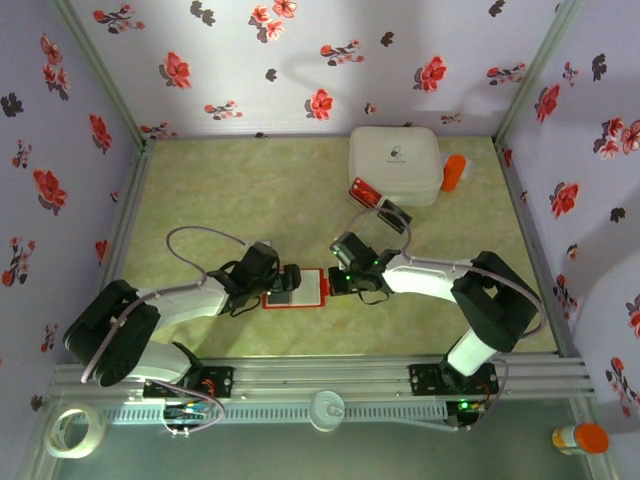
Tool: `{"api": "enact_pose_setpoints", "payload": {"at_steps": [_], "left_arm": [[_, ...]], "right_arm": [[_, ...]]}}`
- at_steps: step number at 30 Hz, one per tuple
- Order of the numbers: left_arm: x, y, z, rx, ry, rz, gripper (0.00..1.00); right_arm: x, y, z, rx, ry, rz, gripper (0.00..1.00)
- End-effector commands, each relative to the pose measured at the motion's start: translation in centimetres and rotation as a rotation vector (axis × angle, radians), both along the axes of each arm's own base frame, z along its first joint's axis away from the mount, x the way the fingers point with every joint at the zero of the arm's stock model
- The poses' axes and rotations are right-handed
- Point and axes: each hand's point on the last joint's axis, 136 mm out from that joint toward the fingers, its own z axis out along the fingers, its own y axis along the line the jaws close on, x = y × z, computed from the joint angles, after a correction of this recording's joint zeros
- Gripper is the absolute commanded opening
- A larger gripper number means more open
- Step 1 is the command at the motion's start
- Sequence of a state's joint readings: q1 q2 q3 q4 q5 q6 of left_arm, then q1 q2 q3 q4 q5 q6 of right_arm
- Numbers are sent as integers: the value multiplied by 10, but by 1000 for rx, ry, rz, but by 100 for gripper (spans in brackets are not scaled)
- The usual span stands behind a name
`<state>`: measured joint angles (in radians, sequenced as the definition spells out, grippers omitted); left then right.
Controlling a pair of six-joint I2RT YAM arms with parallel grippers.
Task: Put the credit cards into the card holder
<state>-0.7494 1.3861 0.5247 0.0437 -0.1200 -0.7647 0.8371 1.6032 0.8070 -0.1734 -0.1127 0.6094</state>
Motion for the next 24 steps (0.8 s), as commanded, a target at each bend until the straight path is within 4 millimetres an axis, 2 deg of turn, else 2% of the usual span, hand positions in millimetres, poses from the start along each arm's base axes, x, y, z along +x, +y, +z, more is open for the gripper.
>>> {"api": "enact_pose_setpoints", "payload": {"at_steps": [1, 10, 16, 24], "left_arm": [[-2, -20, 10, -97, 9, -47, 100], [-1, -24, 47, -212, -68, -42, 100], [-2, -42, 71, -325, -105, -71, 100], [-4, -74, 73, -355, -93, -135, 100]], "right_arm": [[4, 5, -1, 26, 9, -12, 0], [3, 9, -3, 51, 18, -19, 0], [4, 10, -2, 62, 16, -25, 0], [3, 10, -5, 69, 23, -31, 0]]}}
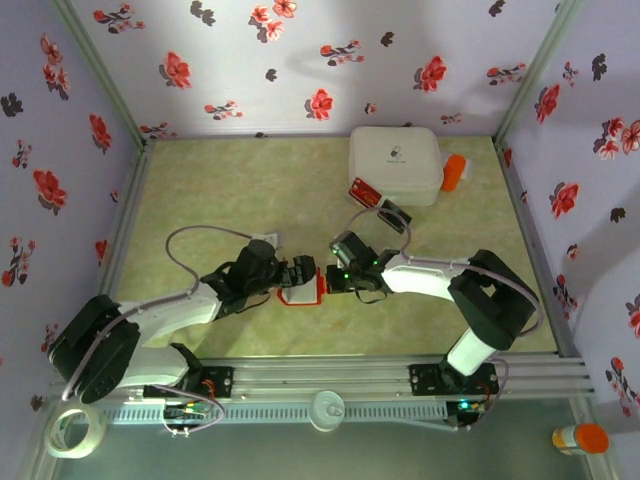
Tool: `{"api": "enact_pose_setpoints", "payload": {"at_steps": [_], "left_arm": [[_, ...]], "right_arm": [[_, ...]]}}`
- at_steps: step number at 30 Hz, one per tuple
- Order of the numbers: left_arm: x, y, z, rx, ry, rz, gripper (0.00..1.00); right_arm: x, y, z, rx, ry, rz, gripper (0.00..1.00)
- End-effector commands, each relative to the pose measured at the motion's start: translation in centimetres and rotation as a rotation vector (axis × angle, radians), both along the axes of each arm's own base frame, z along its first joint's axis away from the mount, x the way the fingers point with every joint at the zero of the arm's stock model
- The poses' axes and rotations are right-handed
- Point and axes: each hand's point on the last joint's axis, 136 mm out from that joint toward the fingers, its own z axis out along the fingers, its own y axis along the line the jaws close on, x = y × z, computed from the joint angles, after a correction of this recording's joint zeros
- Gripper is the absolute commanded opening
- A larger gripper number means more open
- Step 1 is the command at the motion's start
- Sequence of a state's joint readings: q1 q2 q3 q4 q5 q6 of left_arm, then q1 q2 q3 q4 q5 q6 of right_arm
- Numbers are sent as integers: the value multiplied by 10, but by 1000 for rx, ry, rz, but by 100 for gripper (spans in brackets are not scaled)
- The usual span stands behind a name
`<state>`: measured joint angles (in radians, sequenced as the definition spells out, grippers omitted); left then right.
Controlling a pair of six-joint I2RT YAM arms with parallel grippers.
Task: Put the credit cards into the card holder
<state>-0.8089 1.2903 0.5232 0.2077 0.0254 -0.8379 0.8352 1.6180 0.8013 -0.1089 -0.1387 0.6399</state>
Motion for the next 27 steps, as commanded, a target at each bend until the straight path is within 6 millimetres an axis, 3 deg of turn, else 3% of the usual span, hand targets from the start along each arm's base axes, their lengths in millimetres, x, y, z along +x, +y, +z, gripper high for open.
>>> {"api": "enact_pose_setpoints", "payload": {"at_steps": [1, 10, 12, 17, 27], "left_arm": [[3, -21, 14, -67, -13, -27, 100], [1, -31, 1, -78, 11, -28, 100], [1, -31, -4, -79, 20, -23, 100], [-1, -30, -13, -78, 34, -15, 100], [-2, -36, -3, -98, 20, -23, 100]], "right_arm": [[-1, 1, -6, 16, 24, -16, 0], [0, 0, -5, 27, 20, -32, 0], [2, -5, -1, 27, 12, -48, 10], [3, -30, 12, 15, -9, -107, 32], [3, -75, 31, 17, -50, -232, 35]]}}
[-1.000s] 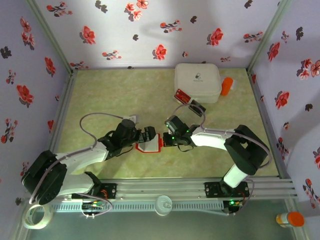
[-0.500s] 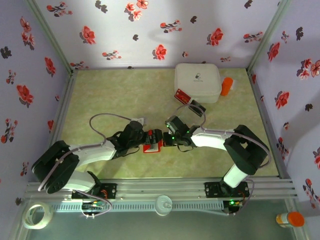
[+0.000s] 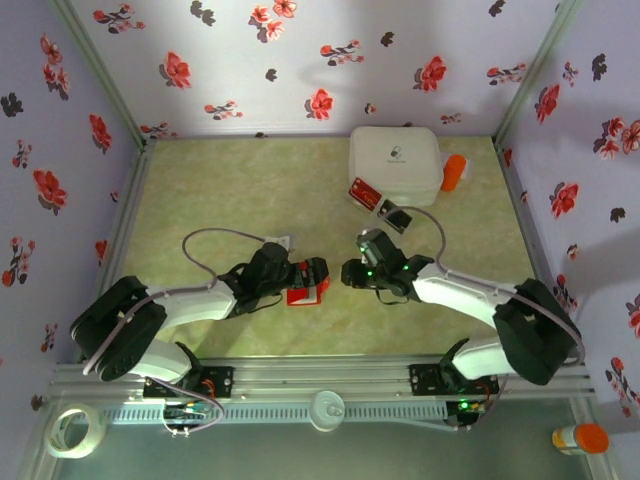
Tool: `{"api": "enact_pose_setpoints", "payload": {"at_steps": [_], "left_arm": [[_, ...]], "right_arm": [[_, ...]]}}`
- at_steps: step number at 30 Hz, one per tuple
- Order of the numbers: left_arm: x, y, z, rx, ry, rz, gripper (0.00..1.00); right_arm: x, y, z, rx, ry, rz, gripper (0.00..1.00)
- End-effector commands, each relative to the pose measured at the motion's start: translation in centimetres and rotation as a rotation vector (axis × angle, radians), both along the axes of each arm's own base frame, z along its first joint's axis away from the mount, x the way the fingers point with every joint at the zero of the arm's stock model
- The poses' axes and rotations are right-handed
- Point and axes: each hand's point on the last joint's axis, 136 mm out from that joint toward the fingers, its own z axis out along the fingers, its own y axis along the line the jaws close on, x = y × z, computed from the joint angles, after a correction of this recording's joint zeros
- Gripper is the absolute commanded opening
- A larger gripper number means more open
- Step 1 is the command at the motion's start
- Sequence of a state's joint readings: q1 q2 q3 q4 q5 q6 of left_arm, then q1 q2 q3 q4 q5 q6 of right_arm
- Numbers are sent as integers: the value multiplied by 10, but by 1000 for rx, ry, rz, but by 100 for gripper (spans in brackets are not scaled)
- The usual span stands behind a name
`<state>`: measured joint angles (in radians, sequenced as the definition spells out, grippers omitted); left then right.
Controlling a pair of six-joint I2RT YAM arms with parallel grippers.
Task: Put the credit cards into the card holder
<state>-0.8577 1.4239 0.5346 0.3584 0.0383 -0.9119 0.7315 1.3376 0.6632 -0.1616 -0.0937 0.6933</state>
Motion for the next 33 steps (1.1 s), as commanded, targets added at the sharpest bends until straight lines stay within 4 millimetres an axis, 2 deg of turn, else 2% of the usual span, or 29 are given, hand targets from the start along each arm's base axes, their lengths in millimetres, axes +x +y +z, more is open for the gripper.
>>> {"api": "enact_pose_setpoints", "payload": {"at_steps": [1, 6, 9, 19, 21, 23, 27, 33], "left_arm": [[-2, -7, 11, -33, -15, -6, 100], [-7, -10, 16, -29, -17, -5, 100], [-10, -10, 8, -13, -5, -5, 100], [-21, 2, -43, 96, 31, 29, 100], [-24, 4, -48, 99, 41, 34, 100], [-25, 4, -46, 84, 40, 37, 100], [-22, 1, -29, 70, 10, 26, 100], [-11, -5, 10, 66, -53, -2, 100]], "right_arm": [[-3, -21, -4, -32, 16, -68, 35], [-4, -26, -2, -22, 15, -79, 35], [-5, -25, -3, -12, 19, -80, 35], [-7, -20, -3, 28, 33, -87, 35], [-7, -20, -2, 32, 34, -89, 35], [-7, -20, 0, 34, 33, -88, 35], [-5, -17, 8, 43, 28, -81, 35], [-4, -7, 22, 90, 27, -60, 34]]}}
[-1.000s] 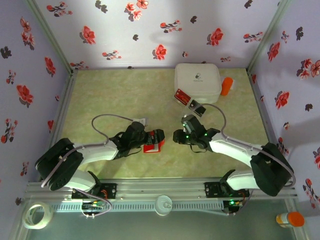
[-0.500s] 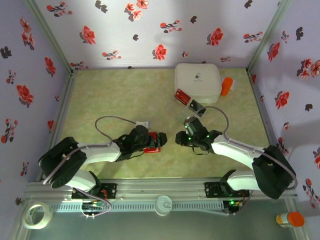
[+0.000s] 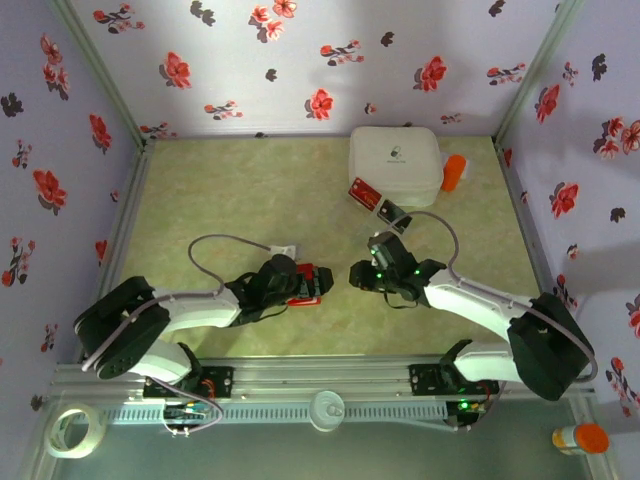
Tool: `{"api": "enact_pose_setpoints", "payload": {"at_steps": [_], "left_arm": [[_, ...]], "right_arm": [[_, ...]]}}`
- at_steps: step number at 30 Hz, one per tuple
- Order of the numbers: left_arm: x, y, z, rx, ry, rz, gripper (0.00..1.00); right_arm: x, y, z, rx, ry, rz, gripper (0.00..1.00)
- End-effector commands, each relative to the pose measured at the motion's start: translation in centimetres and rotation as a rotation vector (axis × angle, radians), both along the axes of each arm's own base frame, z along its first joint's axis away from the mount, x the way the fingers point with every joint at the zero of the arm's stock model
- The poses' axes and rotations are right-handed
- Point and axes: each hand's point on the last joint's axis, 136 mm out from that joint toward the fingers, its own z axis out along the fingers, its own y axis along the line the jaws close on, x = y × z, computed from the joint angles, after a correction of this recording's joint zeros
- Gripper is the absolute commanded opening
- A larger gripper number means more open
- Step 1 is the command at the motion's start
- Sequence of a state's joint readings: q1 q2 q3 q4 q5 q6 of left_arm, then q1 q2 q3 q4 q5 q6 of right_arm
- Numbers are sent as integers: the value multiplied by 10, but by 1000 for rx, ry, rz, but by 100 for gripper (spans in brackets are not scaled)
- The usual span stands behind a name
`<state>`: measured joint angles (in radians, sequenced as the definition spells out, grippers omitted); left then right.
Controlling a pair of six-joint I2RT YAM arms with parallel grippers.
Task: Put the credit cards into the card holder
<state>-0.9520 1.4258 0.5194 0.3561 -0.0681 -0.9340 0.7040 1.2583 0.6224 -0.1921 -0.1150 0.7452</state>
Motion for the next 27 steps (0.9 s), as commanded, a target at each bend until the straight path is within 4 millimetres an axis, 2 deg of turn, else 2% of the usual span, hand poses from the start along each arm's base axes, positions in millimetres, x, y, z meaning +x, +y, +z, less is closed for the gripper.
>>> {"api": "enact_pose_setpoints", "payload": {"at_steps": [1, 6, 9, 14, 17, 22, 25, 27], "left_arm": [[9, 3, 24, 15, -37, -6, 100], [23, 15, 51, -28, -61, 19, 100], [31, 33, 66, -40, -80, 53, 100], [44, 85, 87, -42, -103, 181, 100], [47, 122, 92, -35, -105, 290, 100], [42, 172, 89, 6, -81, 463, 100], [38, 188, 88, 8, -82, 525, 100], [35, 192, 86, 13, -81, 540, 100]], "right_arm": [[3, 10, 19, 64, -5, -2, 34], [1, 31, 32, 89, -26, 39, 33], [-2, 49, 41, 70, -49, 81, 33], [-7, 94, 53, 30, -71, 184, 32], [-9, 127, 53, 8, -64, 254, 32], [-13, 174, 45, -30, -48, 350, 31], [-11, 193, 37, -42, -32, 376, 30], [-9, 198, 27, -62, -16, 382, 30]]}}
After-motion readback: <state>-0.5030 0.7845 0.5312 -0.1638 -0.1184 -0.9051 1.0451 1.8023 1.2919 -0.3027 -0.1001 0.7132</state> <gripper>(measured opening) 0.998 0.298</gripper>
